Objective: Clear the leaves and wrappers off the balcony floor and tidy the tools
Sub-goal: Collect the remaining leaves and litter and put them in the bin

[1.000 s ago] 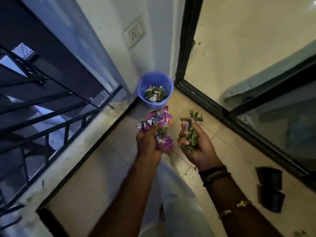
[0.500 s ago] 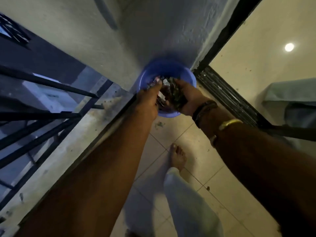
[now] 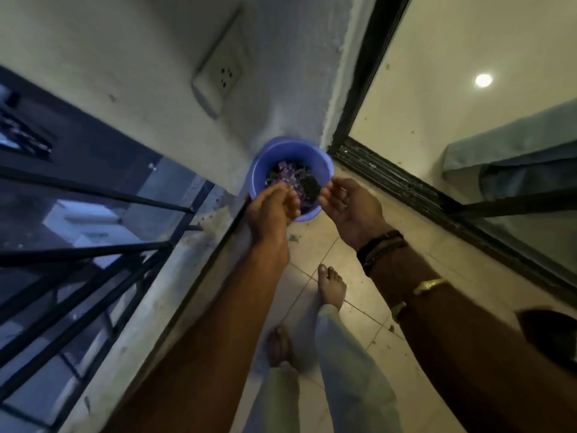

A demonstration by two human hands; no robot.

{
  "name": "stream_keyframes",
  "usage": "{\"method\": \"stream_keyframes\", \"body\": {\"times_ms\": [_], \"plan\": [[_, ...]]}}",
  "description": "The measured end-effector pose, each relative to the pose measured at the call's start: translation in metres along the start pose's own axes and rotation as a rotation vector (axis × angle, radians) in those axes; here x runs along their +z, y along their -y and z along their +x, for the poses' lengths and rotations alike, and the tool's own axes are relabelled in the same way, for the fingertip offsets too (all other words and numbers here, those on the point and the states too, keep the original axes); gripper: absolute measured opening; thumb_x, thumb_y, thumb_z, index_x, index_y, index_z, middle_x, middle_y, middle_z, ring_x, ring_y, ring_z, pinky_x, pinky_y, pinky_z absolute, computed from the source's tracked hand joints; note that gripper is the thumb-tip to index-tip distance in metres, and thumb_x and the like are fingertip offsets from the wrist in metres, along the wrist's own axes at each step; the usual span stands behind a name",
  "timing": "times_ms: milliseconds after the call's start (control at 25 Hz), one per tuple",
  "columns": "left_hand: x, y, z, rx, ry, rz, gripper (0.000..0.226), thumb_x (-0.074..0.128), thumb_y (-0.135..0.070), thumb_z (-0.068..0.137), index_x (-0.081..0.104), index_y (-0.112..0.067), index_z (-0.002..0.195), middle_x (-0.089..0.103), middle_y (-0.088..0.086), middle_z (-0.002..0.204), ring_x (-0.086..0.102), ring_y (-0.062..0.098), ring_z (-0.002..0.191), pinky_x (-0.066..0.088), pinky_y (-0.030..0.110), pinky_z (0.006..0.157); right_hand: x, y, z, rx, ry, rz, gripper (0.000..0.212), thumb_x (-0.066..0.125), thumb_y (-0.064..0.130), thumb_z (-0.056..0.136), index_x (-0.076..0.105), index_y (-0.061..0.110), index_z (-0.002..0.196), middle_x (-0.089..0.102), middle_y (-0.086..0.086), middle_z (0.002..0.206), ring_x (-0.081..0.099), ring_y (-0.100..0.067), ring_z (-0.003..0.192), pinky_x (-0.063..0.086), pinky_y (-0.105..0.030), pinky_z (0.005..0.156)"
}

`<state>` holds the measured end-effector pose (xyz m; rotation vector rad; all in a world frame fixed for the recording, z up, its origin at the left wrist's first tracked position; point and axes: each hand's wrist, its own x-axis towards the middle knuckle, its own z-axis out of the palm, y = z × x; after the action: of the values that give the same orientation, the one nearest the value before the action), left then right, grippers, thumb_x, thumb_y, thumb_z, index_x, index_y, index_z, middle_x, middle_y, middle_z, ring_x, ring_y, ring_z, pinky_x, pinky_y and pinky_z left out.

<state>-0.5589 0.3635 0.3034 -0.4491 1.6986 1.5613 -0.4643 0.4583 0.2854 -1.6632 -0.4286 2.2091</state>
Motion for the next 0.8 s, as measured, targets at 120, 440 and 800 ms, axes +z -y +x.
{"method": "stream_keyframes", "body": {"times_ms": [120,440,800], "plan": [[0.003,0.001,-0.073,0.052,0.139,0.098,0.006,0.064,-0.013,0.094,0.07,-0.012,0.095,0.066,0.003,0.072,0.06,0.014,0.062,0.049,0.024,0.052,-0.039,-0.004,-0.082,-0.102,-0.044,0.195,0.015,0.061,0.023,0.096,0.07,0.011,0.093,0.067,-0.001,0.08,0.063,-0.012,0.066,0.052,-0.026,0.063],[0.009,0.087,-0.23,-0.004,0.554,0.447,0.01,0.061,-0.013,0.096,0.071,-0.015,0.096,0.065,0.0,0.073,0.058,0.012,0.065,0.048,0.023,0.056,-0.214,-0.061,-0.243,-0.247,-0.356,0.63,0.02,0.061,0.035,0.095,0.068,0.016,0.092,0.068,0.002,0.079,0.056,-0.011,0.061,0.039,-0.024,0.053],[0.053,0.295,-0.419,-0.079,0.892,0.853,0.017,0.057,-0.011,0.096,0.072,-0.012,0.105,0.074,0.005,0.087,0.068,0.018,0.079,0.055,0.027,0.065,-0.468,-0.127,-0.367,-0.388,-0.624,1.011,0.02,0.061,0.036,0.095,0.071,0.019,0.098,0.069,0.003,0.083,0.062,-0.011,0.068,0.045,-0.026,0.059]]}}
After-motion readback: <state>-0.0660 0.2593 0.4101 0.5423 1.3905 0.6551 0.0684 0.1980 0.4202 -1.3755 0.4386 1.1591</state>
